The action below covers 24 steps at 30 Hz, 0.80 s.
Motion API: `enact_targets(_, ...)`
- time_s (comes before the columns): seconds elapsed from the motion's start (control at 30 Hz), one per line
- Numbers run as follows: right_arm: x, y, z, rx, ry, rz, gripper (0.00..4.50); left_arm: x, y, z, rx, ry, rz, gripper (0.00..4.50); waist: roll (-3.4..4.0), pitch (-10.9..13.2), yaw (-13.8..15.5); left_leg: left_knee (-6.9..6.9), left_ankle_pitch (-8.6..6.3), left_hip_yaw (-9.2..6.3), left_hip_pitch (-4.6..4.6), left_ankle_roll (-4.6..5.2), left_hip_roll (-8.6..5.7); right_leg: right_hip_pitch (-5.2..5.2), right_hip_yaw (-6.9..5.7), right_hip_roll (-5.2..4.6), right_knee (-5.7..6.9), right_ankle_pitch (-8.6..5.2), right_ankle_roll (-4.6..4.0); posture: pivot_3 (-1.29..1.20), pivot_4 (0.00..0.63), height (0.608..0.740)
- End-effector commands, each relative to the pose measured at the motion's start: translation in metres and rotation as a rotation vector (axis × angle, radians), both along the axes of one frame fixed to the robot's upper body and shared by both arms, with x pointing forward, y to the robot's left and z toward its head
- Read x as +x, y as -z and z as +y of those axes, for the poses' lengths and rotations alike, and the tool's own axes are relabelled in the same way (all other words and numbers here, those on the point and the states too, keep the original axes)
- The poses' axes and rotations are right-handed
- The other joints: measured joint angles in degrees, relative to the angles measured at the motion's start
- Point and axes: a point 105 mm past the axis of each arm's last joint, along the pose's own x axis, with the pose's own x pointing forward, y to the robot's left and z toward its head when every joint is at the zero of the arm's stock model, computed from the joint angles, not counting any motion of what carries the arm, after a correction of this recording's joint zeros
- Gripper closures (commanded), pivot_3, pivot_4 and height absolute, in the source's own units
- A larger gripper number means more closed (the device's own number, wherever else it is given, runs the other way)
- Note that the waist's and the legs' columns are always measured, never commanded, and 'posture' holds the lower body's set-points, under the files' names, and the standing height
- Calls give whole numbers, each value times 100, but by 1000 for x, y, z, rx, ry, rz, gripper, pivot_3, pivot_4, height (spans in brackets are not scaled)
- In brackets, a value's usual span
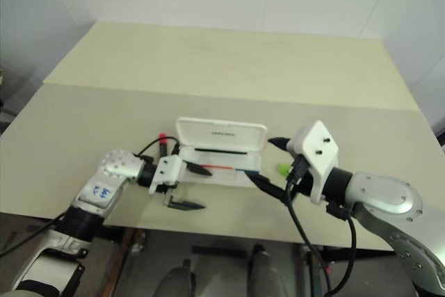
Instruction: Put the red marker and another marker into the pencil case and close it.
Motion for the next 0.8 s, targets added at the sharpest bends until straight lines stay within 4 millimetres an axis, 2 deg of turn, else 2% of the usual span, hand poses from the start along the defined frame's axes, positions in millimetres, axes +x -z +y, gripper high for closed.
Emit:
enact_targets(0.03, 0, -8, 0, -2, -1, -44, 0, 5, -20, -4, -22, -9, -84, 28, 0, 0, 0, 0, 0, 0, 0, 0, 0, 0, 0, 0, 0, 0, 0, 0, 150, 740)
enact_targets(0.5, 1, -8, -1, -6, 0, -45, 0, -7, -39, -15, -75, -1, -93, 28, 0, 0, -9, -2, 0, 0, 0, 1, 0, -1, 0, 0, -1, 0, 0, 0, 150, 740)
enact_targets(0.8, 1, -8, -1, -7, -3, -44, 0, -16, -60, -19, -97, 20, -104, 28, -1, 2, -26, -3, -1, 0, 0, 2, 0, -2, 0, 1, -2, 0, 0, 0, 150, 740)
